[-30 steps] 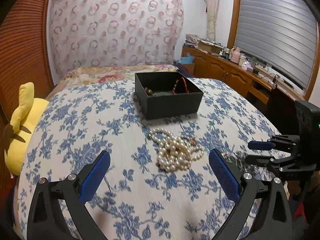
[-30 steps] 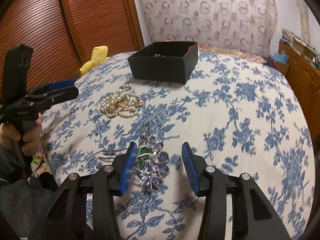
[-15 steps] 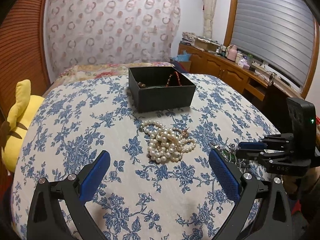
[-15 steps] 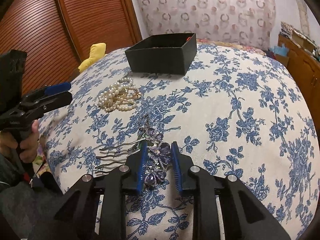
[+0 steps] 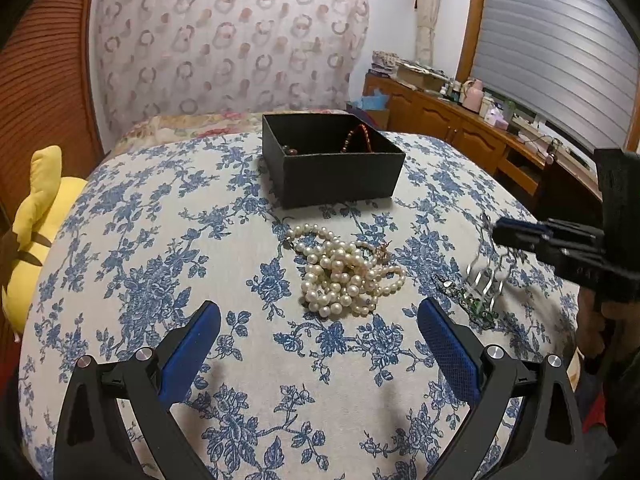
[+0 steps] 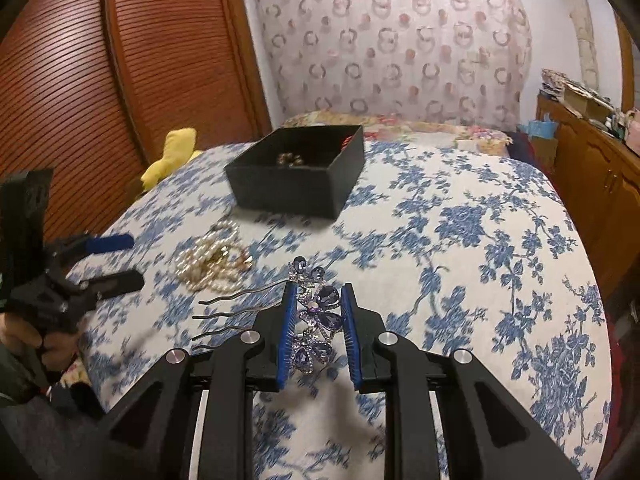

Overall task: Organize jewelry
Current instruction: 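Grasp the purple crystal hair comb with the right tool, then grasp the pearl necklace with the left tool and lift it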

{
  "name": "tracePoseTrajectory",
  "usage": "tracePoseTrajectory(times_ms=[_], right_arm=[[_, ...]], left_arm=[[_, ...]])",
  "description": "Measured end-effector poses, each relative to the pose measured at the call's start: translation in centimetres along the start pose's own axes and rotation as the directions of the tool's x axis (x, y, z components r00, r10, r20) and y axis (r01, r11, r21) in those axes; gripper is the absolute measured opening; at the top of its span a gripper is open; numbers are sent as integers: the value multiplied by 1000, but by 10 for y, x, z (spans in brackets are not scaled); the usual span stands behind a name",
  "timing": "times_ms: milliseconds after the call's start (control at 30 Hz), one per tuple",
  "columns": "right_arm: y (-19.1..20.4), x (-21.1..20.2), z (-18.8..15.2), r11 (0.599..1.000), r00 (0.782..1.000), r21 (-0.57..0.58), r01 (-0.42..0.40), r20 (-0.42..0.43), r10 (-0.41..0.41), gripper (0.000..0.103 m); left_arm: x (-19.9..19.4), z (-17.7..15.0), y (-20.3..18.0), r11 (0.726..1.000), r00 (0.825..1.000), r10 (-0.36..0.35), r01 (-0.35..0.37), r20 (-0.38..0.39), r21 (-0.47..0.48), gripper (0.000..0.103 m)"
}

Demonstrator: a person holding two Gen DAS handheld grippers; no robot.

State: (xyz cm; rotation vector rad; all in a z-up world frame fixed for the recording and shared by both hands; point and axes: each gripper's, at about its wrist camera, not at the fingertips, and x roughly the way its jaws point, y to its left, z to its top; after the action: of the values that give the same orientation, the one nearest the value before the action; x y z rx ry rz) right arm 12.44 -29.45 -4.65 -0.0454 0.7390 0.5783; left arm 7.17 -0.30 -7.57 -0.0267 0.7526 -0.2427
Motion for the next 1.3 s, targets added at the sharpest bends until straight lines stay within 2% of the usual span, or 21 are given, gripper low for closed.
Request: tracePoseTrajectory(times_ms=[67,133,167,233,300,533,700,767,800,833,933,1300], right_arm=[[-3,3,0,1000,1000,14,6,0,-6,24],[-3,6,-2,1000,1000,20,14,-8,-14,24],[-4,8,-3,1000,1000,23,16,-11,-16,24],[-4,10,-5,999,1000,28,18,-17,-17,24],[-5,13,-7,999,1000,32,20,-25,-19,24],[-3,17,-10,999,999,19,39,-32,-38,24],[-3,17,-10,999,999,21,38,-32,-37,24],[-3,17,-10,999,999,20,39,-32,-38,24],[-3,17,-10,999,999,20,40,-32,-40,24],[-3,17,-10,999,999,20,38,-32,-38,24],[-2,18,-10,999,999,20,37,-33,-37,24],[-3,12,-7,999,1000,33,18,-20,-18,24]], left_arm=[[2,1,-1,1000,1000,-6,7,-3,8,89],[7,4,-3,1000,999,-28,28,-21,14,68],[9,5,-3,999,999,-36,36,-29,15,64],[13,7,-5,998,998,-51,52,-38,20,50],[18,10,-6,998,997,-58,59,-47,24,44],[37,23,-1,997,995,-73,72,-74,-16,41],[44,30,-4,998,994,-68,67,-81,-12,41],[46,31,-7,998,995,-60,60,-74,-1,33],[46,31,-7,998,995,-65,65,-74,5,21],[46,31,-9,998,995,-69,70,-73,11,15],[42,31,-10,997,996,-63,65,-58,29,7],[-6,58,-3,996,994,-88,87,59,18,6]])
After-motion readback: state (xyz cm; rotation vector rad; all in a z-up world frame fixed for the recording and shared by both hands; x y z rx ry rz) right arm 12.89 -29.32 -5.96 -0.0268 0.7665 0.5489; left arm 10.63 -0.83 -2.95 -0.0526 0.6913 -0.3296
